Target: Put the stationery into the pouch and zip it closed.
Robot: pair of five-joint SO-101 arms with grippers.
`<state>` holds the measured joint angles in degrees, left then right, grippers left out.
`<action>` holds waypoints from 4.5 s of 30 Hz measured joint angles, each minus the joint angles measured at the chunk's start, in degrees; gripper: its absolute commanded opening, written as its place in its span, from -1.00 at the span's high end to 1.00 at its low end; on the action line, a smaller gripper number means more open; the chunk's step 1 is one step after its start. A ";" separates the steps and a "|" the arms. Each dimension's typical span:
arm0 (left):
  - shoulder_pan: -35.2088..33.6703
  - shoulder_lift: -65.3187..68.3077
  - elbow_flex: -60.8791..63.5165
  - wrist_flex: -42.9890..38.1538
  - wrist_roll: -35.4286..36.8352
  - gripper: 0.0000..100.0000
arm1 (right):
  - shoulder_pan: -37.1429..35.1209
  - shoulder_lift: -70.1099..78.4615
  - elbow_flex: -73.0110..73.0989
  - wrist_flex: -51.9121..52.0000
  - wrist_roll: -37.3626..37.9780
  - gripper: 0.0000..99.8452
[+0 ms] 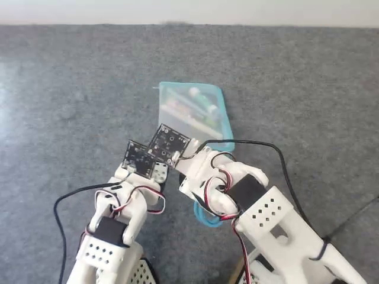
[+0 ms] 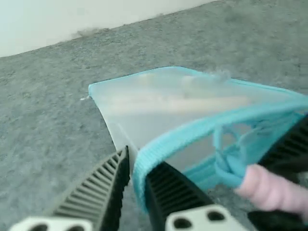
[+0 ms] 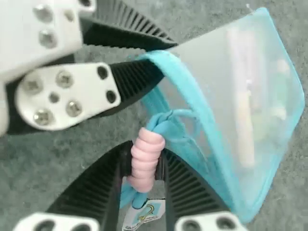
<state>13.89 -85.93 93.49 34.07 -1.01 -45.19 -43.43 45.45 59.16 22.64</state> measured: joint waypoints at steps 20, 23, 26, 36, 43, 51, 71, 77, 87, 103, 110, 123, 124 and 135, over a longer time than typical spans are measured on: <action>-7.82 0.00 0.09 0.88 -1.32 0.98 | -3.16 -12.57 -0.18 17.85 4.31 0.24; -8.53 0.00 0.09 0.88 -1.32 0.98 | -3.25 -13.27 -0.18 21.10 5.71 0.22; -8.62 0.00 0.09 0.88 -1.32 0.98 | -3.25 -14.42 -0.18 21.80 6.15 0.26; -8.62 0.00 0.09 0.88 -1.32 0.98 | -1.49 -9.23 9.41 4.13 3.43 0.28; -8.62 0.00 0.09 0.88 -1.32 0.98 | 1.85 -1.14 10.02 -4.04 4.84 0.28; -8.62 0.00 0.09 0.88 -1.32 0.98 | 5.45 5.01 10.02 -9.67 5.01 0.60; -9.32 0.00 -13.89 14.68 2.20 0.58 | 16.09 19.96 -7.30 -13.19 -4.40 0.98; -9.14 0.00 -20.92 24.88 2.90 0.58 | 20.40 32.62 -16.26 -15.12 -7.56 0.98; -1.67 -0.09 -16.79 22.86 2.29 0.57 | 20.75 33.23 -21.80 -8.35 -10.90 0.98; 0.35 -0.09 -11.43 14.77 2.11 0.42 | 13.89 14.68 -17.23 0.88 -13.71 0.98; 0.35 -0.09 -10.20 12.22 2.11 0.50 | 12.92 11.43 -17.23 5.10 -13.80 0.98; 0.44 0.00 -7.21 7.21 2.11 0.92 | 8.88 10.11 -13.10 7.56 -12.48 0.98; 0.53 0.00 -7.21 7.21 2.11 0.98 | 8.88 9.76 -11.96 6.86 -11.96 0.98; 0.62 0.00 -7.21 7.21 0.18 0.98 | 14.59 8.35 -3.69 1.49 -4.75 0.98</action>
<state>14.51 -85.93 86.29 41.27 -0.84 -30.59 -35.08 41.76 60.66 17.89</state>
